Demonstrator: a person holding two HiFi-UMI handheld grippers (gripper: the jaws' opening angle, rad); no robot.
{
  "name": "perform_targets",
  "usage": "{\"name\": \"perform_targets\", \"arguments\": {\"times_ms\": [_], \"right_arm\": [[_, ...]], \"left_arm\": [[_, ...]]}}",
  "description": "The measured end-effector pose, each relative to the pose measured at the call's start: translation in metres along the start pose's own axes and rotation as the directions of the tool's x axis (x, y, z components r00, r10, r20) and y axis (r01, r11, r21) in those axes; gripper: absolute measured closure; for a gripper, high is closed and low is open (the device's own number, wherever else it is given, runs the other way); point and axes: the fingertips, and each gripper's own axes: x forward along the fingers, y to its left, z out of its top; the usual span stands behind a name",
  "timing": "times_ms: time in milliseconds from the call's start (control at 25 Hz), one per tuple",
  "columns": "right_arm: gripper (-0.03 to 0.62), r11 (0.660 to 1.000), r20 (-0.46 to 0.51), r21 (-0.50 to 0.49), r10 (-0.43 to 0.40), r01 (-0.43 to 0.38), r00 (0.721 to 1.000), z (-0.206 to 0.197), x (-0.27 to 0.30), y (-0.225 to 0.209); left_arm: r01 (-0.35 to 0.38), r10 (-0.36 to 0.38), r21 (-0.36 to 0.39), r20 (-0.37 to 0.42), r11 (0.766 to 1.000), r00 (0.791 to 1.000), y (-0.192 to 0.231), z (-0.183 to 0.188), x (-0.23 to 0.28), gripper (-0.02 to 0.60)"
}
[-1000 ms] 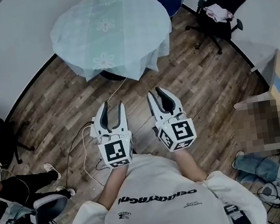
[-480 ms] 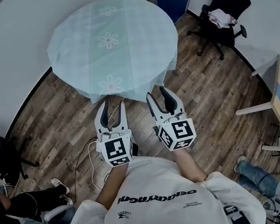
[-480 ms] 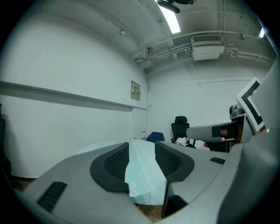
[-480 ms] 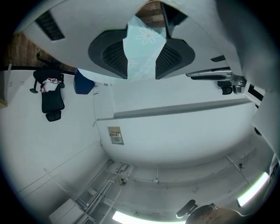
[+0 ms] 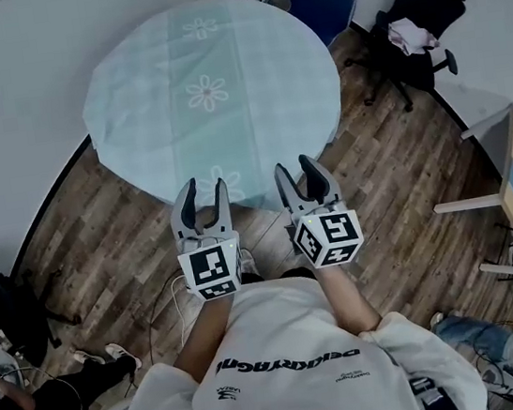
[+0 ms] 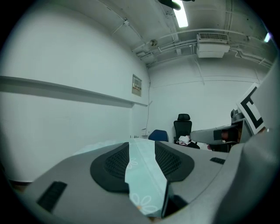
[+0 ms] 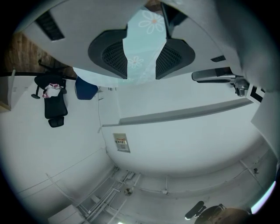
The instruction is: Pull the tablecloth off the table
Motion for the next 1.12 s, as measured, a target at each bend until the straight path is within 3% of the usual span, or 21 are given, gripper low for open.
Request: {"name": "perform_targets", "arguments": {"times_ms": [400, 1120], "right_arm": [[0.381, 1.000, -0.094, 0.018, -0.009, 0.011, 0.996, 0.000, 0.088, -0.027], [0.379, 0.998, -0.266, 0.052, 0.029, -0.016, 0.963, -0.037, 0.248, -0.120]], "left_arm": [[0.034, -0.039, -0.040, -0.127, 0.999, 0.991, 0.032, -0.014, 0.095, 0.393], [-0.052, 0.041, -0.028, -0.316, 0.998, 0.948, 0.065, -0.079, 0.270, 0.393]]}}
